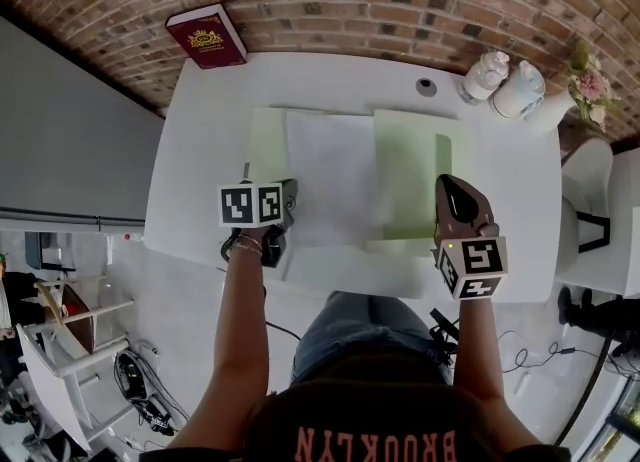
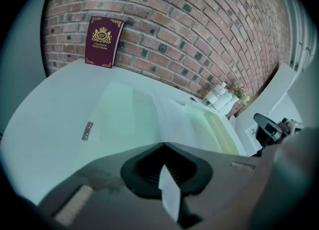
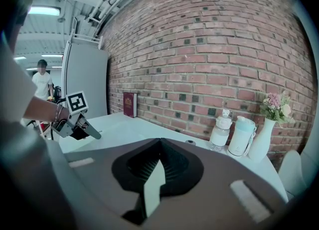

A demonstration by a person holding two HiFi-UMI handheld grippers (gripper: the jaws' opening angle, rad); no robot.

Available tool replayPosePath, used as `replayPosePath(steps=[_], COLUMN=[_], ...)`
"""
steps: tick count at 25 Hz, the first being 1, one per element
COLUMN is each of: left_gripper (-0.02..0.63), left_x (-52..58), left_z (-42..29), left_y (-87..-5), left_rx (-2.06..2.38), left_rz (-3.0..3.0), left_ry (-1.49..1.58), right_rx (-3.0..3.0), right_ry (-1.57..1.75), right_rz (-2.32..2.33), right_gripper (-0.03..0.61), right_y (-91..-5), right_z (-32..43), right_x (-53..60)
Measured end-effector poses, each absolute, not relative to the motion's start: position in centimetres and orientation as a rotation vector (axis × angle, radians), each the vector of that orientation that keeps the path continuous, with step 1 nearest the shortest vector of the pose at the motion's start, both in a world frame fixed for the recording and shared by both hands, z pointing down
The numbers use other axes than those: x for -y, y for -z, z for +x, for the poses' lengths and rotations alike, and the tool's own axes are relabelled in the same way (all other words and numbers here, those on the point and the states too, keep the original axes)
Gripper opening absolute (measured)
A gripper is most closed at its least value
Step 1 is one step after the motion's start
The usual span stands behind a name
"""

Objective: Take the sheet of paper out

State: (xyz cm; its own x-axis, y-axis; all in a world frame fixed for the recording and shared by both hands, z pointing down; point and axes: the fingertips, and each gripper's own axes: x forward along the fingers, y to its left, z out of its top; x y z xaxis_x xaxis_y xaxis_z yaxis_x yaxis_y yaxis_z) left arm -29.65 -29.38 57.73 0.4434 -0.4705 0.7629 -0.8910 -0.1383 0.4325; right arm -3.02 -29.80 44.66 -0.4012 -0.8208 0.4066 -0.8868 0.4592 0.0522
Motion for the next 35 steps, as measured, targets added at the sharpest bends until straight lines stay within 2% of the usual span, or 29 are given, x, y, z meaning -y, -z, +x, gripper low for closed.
replayPosePath(steps=[15,35], left_gripper=[0.002,0.002], left_x=[27.7,27.2], left_z=[-31.2,-27.0], left_y=[-50.9,-37.2], left_rx=[1.350,1.675], left_rz=[1.834,2.195], left_ry=[-0.564,-0.422], right_rx=[2.434,2.626], right_ry=[-0.152,-0.018], right_rz=[1.395,1.531], right_gripper=[0.002,0.002], right_y=[-41.0,-31.3], right_z=[-2.4,-0.6], right_x=[28.1,28.3])
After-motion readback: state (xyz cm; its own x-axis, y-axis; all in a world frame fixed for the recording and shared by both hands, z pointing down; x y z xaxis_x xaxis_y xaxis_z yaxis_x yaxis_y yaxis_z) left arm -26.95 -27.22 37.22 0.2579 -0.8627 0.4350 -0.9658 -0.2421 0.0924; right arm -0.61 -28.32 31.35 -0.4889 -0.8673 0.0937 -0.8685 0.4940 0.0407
